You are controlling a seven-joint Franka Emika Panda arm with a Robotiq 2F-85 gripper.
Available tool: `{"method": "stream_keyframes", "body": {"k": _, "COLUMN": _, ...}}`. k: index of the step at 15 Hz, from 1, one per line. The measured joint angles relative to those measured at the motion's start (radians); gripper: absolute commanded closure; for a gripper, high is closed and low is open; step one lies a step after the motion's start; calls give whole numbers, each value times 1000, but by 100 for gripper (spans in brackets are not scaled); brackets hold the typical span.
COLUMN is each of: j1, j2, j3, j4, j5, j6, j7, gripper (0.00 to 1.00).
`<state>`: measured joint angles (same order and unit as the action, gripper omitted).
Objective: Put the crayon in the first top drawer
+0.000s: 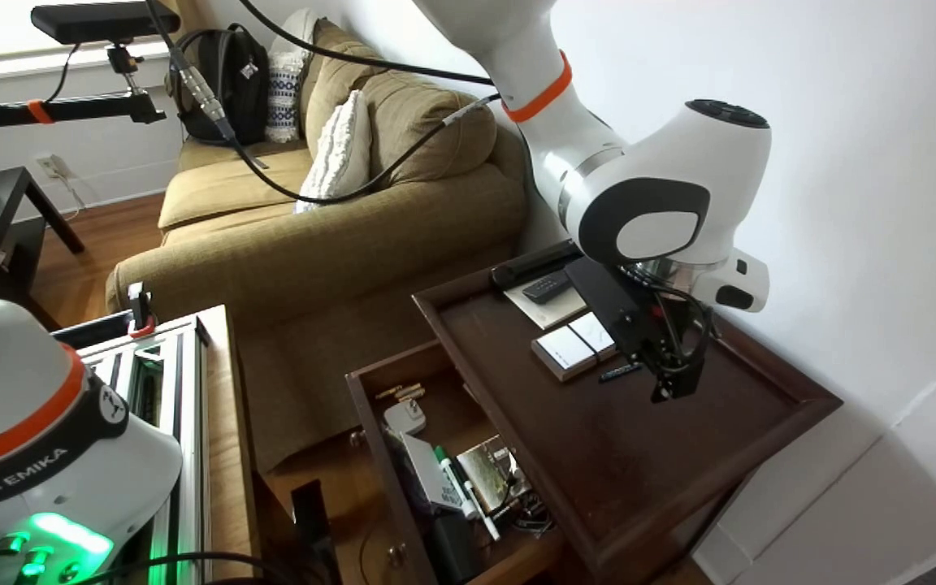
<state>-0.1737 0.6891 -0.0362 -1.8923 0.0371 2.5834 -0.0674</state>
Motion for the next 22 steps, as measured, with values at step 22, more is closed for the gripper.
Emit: {"method": "stream_keyframes", "body": {"k": 22, "j1": 2, "j2": 186, "j3": 28, "j4": 179, "j5": -5, "j6": 0, "j7": -60, "gripper": 0}}
